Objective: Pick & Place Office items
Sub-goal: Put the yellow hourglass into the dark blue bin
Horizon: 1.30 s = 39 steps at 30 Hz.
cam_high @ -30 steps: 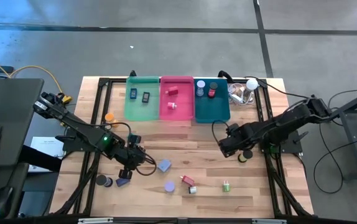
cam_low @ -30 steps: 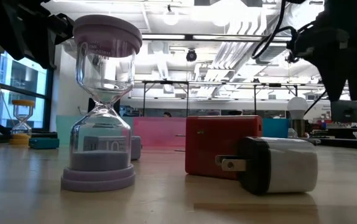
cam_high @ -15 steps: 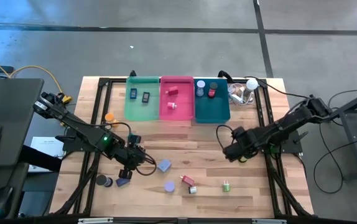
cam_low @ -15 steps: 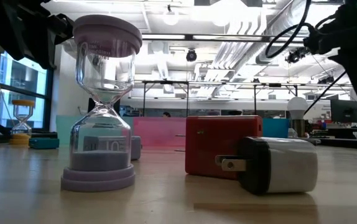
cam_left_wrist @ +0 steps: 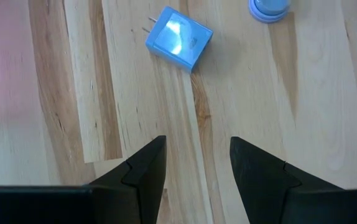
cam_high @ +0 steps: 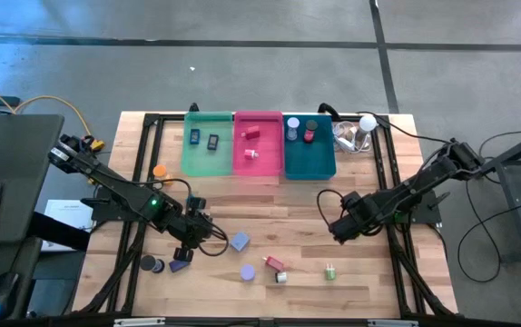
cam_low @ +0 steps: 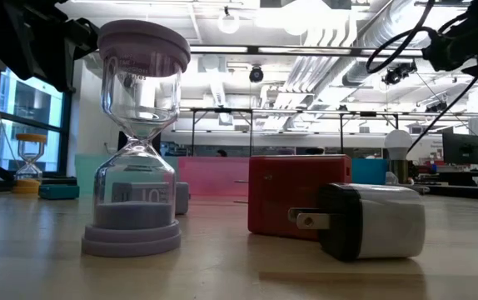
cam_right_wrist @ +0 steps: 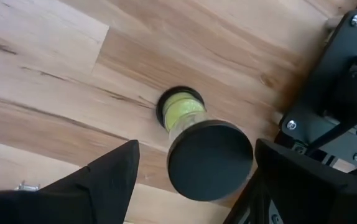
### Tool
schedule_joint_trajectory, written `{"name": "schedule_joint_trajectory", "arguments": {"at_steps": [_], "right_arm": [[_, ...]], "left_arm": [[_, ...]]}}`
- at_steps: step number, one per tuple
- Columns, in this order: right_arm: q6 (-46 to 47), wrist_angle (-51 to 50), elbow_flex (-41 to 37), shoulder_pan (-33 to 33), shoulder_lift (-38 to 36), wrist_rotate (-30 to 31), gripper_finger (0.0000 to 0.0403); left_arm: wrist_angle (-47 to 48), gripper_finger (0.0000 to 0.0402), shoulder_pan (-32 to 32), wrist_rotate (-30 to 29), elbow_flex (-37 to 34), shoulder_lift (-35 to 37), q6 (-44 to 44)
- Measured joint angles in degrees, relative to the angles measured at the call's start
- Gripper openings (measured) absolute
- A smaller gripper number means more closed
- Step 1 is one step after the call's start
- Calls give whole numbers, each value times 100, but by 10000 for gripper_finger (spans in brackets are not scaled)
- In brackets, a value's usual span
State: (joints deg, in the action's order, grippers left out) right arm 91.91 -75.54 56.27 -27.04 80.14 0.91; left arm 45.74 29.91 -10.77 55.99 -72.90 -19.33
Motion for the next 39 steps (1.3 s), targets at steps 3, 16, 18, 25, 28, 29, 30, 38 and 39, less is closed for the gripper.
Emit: {"name": "schedule_joint_trajectory", "arguments": {"at_steps": [3,16,18,25,28,29,30,38,39], "right_arm": [[64,67,0,-32,0,29,309],[244,192,-7,-45,0,65,309],[261,222,-11,-47,0,42,309],[281,242,-11,-86,0,26,309],[283,242,-11,-84,0,22,309],[281,242,-11,-84,0,26,309],[283,244,-11,-84,0,28,309],[303,272,-26,-84,0,57,309],[303,340,-81,-84,0,48,309]], "left_arm": [[-34,170,0,1,-2,0,0],[-125,170,0,1,-2,0,-4],[-125,170,0,1,-2,-1,-7],[-125,170,0,1,-2,0,-24],[-123,170,0,1,-4,0,-24],[-123,170,0,1,-4,0,-24],[-123,170,0,1,-3,-1,-24],[-123,170,0,2,-4,-1,-24],[-123,170,1,2,-4,-1,-24]]}}
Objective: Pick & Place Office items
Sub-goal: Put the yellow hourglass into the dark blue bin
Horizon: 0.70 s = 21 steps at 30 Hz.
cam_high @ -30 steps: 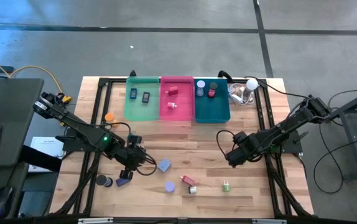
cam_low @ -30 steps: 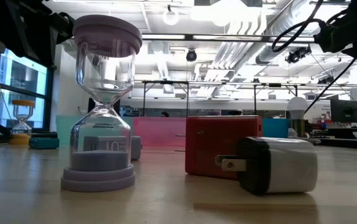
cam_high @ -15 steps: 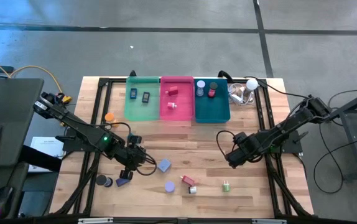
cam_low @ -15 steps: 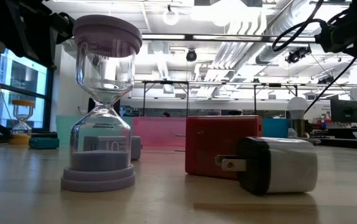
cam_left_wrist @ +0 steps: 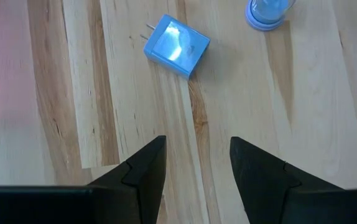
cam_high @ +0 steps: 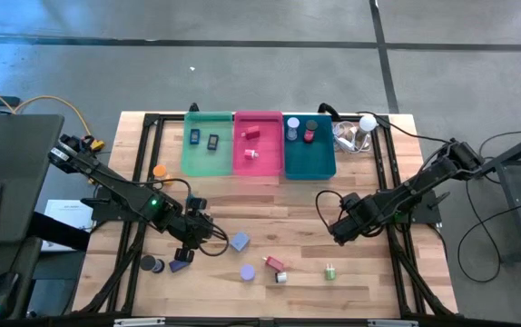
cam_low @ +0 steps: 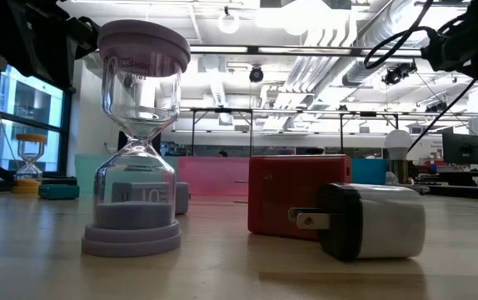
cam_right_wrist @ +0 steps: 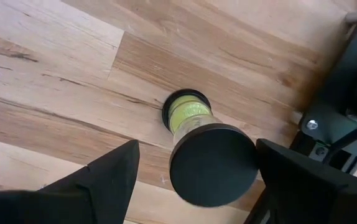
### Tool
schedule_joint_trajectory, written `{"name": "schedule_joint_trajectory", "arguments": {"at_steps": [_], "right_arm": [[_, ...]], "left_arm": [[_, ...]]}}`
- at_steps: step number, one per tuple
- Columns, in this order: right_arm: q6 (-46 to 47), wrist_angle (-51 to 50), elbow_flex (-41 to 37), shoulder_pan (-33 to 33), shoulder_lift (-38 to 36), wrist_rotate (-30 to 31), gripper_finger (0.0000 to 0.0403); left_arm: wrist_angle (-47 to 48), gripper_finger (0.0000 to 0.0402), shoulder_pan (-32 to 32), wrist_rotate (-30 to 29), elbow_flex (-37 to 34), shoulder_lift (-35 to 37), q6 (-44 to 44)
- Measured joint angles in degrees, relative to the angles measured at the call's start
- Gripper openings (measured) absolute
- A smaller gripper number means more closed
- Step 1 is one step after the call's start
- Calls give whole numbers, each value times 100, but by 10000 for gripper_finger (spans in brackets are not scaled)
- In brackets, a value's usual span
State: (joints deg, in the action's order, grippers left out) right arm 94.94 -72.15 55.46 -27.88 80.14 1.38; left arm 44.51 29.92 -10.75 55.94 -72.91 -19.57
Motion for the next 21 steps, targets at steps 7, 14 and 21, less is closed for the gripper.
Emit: {"name": "schedule_joint_trajectory", "arguments": {"at_steps": [7,14,21], "right_arm": [[-92,844,-756,0,0,-220,309],[-174,1127,-1042,16,0,-124,309],[-214,1117,-1040,17,0,-92,304]], "left_arm": [[2,170,1,0,0,0,1],[1,170,0,0,0,-1,68],[-2,170,0,0,0,-1,68]]}}
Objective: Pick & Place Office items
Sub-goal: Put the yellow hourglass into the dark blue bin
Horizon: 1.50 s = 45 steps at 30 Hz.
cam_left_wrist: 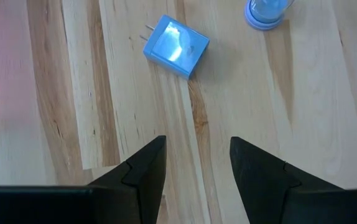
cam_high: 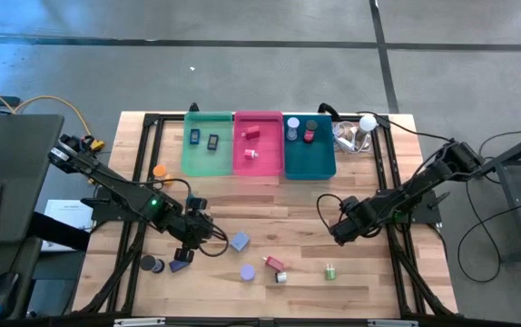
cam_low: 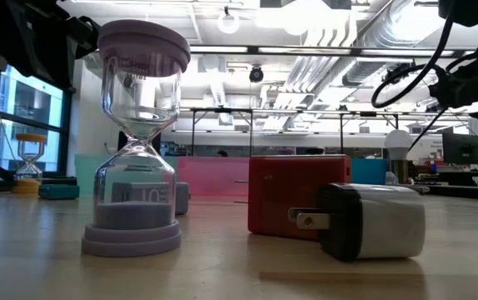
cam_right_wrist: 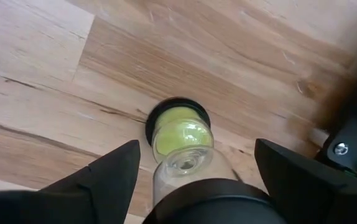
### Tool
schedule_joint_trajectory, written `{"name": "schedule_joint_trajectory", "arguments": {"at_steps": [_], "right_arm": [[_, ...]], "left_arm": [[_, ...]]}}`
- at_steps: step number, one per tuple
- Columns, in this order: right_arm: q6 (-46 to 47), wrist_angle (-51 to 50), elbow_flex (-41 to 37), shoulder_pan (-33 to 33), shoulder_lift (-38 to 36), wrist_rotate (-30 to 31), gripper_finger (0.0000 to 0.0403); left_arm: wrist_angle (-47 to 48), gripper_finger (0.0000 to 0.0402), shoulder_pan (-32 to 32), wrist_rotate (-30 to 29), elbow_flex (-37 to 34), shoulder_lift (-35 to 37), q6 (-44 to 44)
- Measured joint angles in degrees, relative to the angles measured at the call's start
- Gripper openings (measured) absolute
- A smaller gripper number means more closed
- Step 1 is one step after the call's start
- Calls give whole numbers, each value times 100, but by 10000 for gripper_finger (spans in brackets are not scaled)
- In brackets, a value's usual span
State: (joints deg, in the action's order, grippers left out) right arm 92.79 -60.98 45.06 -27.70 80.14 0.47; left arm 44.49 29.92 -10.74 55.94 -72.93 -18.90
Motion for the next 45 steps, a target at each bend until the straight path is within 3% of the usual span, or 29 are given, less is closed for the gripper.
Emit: {"name": "schedule_joint_trajectory", "arguments": {"at_steps": [5,12,27,36,45], "right_arm": [[7,35,0,0,0,19,264],[46,149,2,0,0,-63,176],[-208,359,131,0,0,-59,178],[-946,388,557,128,2,269,176],[-2408,445,1557,814,0,739,176]], "left_arm": [[-15,170,1,0,0,0,1],[-14,170,-1,0,0,1,2],[-312,170,1,0,-346,0,2],[-597,170,1,2,-824,0,6],[-654,170,1,13,-824,0,234]]}}
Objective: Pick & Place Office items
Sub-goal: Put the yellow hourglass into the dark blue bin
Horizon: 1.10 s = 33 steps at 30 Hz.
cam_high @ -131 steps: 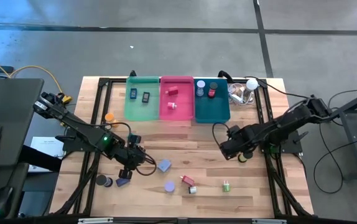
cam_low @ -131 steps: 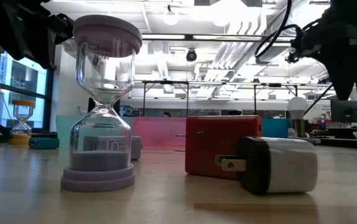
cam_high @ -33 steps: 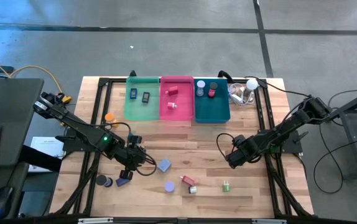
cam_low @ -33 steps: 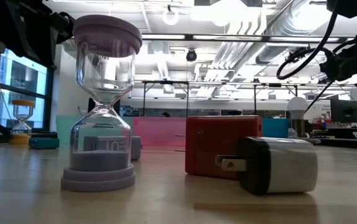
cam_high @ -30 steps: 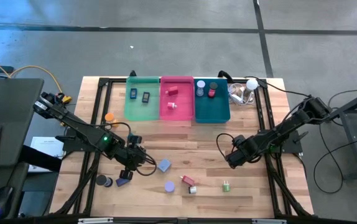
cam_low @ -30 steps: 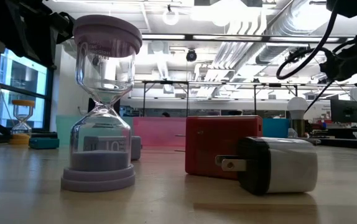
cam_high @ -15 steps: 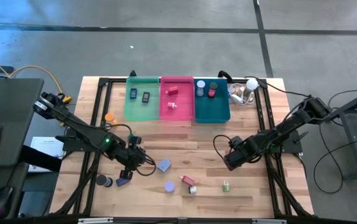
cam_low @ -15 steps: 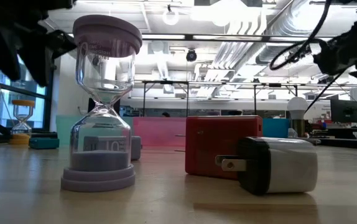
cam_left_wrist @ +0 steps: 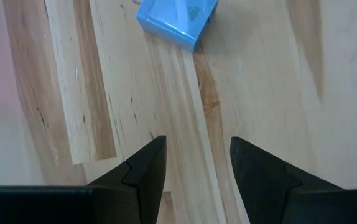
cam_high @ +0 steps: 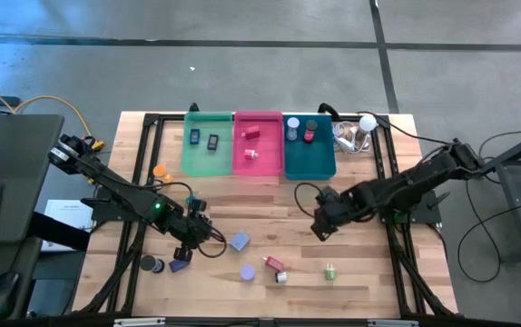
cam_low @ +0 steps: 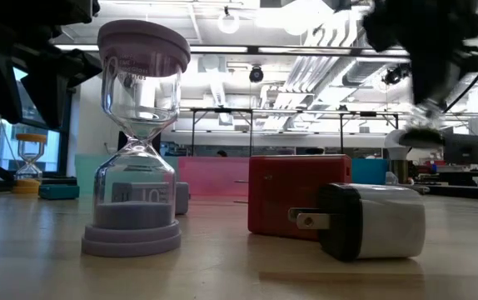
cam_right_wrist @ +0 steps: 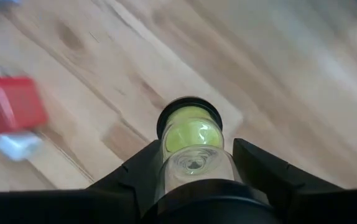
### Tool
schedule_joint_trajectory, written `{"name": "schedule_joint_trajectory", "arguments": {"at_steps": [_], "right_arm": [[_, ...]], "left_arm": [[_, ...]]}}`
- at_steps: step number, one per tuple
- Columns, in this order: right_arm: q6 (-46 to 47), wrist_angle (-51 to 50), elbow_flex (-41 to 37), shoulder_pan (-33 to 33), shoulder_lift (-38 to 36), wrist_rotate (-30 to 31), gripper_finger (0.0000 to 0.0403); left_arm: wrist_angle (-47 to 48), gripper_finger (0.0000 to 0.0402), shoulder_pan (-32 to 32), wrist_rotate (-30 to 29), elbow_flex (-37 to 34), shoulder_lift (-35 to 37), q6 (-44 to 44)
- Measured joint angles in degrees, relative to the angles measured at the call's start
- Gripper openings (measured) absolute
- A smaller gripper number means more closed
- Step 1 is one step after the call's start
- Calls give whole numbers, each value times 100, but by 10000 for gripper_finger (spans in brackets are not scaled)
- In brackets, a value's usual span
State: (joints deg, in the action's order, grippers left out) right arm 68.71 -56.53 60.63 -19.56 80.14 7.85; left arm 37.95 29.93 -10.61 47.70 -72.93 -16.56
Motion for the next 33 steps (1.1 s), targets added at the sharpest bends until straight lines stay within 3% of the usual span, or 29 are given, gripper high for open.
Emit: {"name": "schedule_joint_trajectory", "arguments": {"at_steps": [10,20,33], "right_arm": [[-1992,37,755,1280,1,-3,176],[-3453,81,941,2810,2,-61,176],[-4547,104,941,4426,1,-351,177]], "left_arm": [[-35,170,0,4,0,0,169],[-49,170,-123,24,0,0,812],[-448,170,-1588,832,0,0,1884]]}}
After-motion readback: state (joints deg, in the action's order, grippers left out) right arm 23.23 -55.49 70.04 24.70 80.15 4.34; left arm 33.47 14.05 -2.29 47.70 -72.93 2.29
